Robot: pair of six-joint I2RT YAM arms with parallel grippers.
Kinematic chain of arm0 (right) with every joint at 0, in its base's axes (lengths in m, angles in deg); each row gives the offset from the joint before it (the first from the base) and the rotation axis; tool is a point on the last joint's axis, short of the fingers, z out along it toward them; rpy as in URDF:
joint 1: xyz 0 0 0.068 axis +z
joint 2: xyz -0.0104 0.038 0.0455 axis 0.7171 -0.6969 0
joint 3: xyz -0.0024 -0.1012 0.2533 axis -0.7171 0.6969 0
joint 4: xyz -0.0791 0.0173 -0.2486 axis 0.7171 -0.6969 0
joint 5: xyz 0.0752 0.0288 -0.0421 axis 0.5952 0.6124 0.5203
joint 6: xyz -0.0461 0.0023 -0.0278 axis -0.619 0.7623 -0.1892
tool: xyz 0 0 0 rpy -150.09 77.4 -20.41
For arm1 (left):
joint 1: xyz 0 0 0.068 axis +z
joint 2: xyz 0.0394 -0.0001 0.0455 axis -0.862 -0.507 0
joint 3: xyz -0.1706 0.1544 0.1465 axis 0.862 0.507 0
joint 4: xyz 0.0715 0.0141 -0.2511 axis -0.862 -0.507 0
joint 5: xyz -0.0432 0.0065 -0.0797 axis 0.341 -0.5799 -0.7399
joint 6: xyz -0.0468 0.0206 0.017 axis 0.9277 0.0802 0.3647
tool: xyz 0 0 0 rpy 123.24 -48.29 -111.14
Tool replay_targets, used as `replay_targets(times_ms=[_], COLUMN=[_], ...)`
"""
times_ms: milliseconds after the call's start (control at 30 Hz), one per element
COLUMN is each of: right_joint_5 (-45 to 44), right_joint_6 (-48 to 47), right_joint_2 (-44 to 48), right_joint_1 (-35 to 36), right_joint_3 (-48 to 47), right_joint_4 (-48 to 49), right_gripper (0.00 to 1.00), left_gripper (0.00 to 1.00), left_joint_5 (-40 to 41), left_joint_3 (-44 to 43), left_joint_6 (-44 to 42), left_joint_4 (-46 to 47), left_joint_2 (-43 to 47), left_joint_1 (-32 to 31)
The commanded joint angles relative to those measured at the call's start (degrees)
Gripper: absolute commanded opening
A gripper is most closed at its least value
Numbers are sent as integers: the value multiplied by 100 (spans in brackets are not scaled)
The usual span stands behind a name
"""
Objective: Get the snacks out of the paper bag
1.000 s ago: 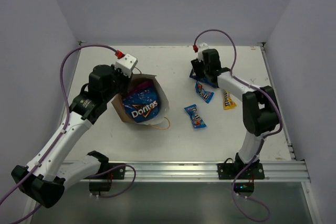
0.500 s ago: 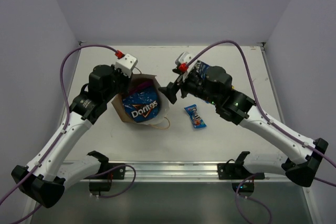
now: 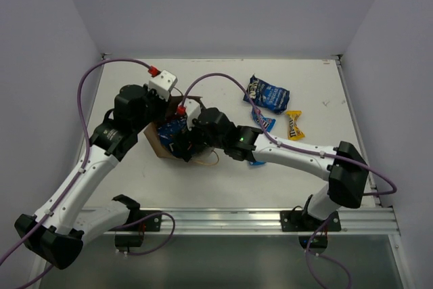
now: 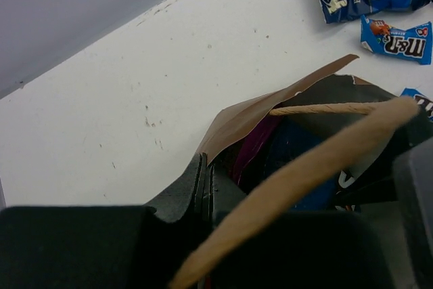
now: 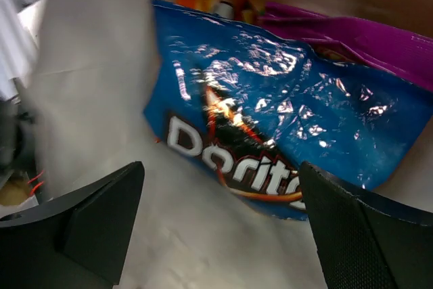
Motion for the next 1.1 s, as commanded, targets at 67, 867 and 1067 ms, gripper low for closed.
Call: replay_targets(times_ms=[67,867,1067], right_joint_5=[-633,-871,-871], right_joint_6=[226,-644,-811], right_joint_2=[-400,926,1453], right_joint_1=[23,23,23], right_joint_3=[-142,-116,-168], right_joint_4=[551,235,191], right_gripper=[99,0,0], left_gripper=[0,0,0], left_joint_5=[-262,-69,89], left_joint_3=[50,51,51], left_joint_6=[258,74,56], left_joint_4=[418,312,312], left_joint_2=[158,166,140], left_joint_1=[-10,-10,-10])
